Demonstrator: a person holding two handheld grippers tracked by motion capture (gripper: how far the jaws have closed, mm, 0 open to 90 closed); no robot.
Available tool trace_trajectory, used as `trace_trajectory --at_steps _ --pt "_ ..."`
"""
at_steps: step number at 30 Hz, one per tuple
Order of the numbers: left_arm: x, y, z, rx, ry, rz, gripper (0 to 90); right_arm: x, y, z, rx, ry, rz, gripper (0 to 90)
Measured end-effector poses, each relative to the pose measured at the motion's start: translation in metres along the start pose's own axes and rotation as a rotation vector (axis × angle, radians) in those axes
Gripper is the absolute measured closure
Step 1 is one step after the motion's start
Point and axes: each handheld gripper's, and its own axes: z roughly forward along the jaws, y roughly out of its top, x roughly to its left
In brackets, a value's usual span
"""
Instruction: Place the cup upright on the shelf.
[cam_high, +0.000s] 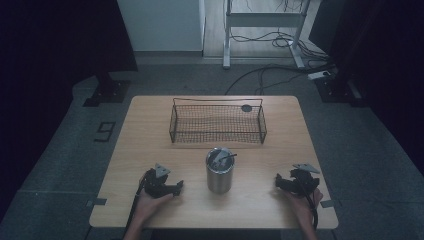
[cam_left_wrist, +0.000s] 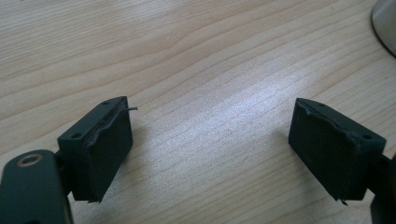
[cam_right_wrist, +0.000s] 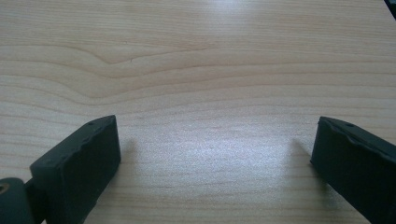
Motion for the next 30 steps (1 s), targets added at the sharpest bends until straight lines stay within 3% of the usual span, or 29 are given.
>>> trace_trajectory --at_steps 11,19,25,30 --pt "0.000 -0.001 -0.001 -0.002 0.000 -0.005 14.3 0.000 0.000 0.000 0.000 0.002 -0.002 1.3" --pt "0.007 -0.001 -0.006 -0.022 -0.004 -0.050 14.4 0.000 0.000 0.000 -0.007 0.003 -0.009 2.4" --pt "0.009 0.000 -0.009 -0.019 -0.008 -0.066 14.5 0.001 0.000 -0.001 -0.007 0.007 -0.012 3.4" --pt "0.010 0.002 -0.017 -0.049 -0.023 -0.075 14.5 0.000 0.000 -0.001 -0.007 0.009 -0.012 3.5"
